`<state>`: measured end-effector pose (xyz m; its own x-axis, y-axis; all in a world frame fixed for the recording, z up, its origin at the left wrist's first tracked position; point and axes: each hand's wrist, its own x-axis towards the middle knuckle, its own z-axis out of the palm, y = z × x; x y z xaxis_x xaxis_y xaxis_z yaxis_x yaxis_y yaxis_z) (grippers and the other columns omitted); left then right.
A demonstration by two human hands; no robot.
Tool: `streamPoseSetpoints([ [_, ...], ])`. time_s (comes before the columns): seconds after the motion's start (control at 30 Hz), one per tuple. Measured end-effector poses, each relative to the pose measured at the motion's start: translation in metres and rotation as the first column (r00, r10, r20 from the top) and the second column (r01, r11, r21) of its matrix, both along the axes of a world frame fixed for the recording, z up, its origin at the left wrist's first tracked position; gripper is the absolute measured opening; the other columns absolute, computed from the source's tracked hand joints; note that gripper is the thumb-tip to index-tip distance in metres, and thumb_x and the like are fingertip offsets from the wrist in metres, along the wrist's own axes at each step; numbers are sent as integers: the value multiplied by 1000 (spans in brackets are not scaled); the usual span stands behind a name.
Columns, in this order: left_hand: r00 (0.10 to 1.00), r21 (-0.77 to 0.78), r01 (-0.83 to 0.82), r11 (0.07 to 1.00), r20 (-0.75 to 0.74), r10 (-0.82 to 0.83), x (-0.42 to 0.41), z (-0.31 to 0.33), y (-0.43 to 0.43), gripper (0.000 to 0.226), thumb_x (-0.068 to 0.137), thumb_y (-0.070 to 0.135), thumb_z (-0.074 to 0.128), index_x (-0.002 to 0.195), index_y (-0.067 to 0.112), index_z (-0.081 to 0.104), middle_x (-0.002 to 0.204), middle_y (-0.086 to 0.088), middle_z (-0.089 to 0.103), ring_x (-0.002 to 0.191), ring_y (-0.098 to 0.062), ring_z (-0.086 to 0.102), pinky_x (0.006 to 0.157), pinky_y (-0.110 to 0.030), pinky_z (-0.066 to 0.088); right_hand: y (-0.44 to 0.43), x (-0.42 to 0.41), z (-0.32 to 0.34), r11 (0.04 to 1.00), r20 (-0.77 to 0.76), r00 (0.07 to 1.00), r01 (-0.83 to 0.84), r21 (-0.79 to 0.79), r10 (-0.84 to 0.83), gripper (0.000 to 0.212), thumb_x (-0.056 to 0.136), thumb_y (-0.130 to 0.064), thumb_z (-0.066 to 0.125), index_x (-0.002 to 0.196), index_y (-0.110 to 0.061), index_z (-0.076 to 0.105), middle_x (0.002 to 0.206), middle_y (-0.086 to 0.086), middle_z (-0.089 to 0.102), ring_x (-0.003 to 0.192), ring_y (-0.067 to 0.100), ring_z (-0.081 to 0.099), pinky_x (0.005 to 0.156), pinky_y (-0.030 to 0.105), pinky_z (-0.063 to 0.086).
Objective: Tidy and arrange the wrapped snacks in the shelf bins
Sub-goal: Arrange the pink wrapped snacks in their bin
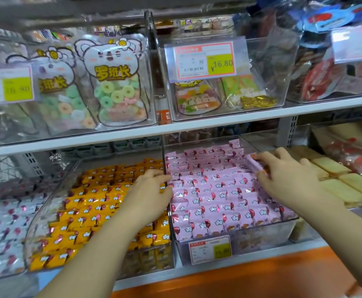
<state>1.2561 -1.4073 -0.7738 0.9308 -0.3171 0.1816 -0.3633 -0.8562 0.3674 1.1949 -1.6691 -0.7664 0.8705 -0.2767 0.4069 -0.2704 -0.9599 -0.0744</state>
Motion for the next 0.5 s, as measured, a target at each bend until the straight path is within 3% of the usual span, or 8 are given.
streamPoseSetpoints([
  [0.07, 999, 58, -25, 998, 31, 24, -2, 0, -4, 40, 97, 30, 41, 137, 28, 48, 147, 4, 34, 135, -17, 29, 113, -38, 25, 0, 4, -3, 999, -25, 999, 23, -36, -24, 43, 93, -42, 40, 135, -35, 41, 122, 0, 44, 108, 23, 53, 89, 35, 31],
  [0.13, 992, 207, -41, 977, 124, 15, -7, 1, -13, 40, 97, 32, 40, 136, 32, 47, 148, 8, 31, 138, -16, 23, 116, -47, 11, 0, 6, -2, 997, -76, 997, 26, -70, -31, 44, 91, -46, 44, 133, -35, 44, 118, 1, 45, 113, 23, 48, 91, 36, 31],
  [0.23, 984, 389, 19, 921, 157, -87, -15, 1, -29, 41, 99, 39, 32, 139, 36, 40, 150, 10, 30, 142, -14, 17, 112, -58, -8, -2, 3, 6, 1000, -141, 990, -23, -1, 23, 40, 87, -42, 49, 127, -34, 50, 108, -2, 40, 108, 21, 50, 90, 36, 30],
  [0.37, 992, 601, 52, 797, 64, -113, -21, -6, -44, 48, 102, 43, 15, 148, 31, 22, 150, 3, 33, 140, -23, 23, 109, -62, -9, -9, -6, 7, 996, -154, 987, -44, 75, 55, 48, 83, -35, 53, 131, -34, 48, 110, -2, 40, 106, 19, 52, 95, 35, 32],
  [0.5, 986, 620, 60, 782, 84, -142, -24, -7, -44, 48, 102, 41, 15, 147, 29, 25, 147, 1, 38, 136, -25, 30, 113, -58, -3, -18, -15, 1, 990, -122, 988, -79, 114, 93, 55, 81, -34, 56, 135, -34, 44, 115, -2, 43, 107, 19, 52, 93, 33, 37],
])
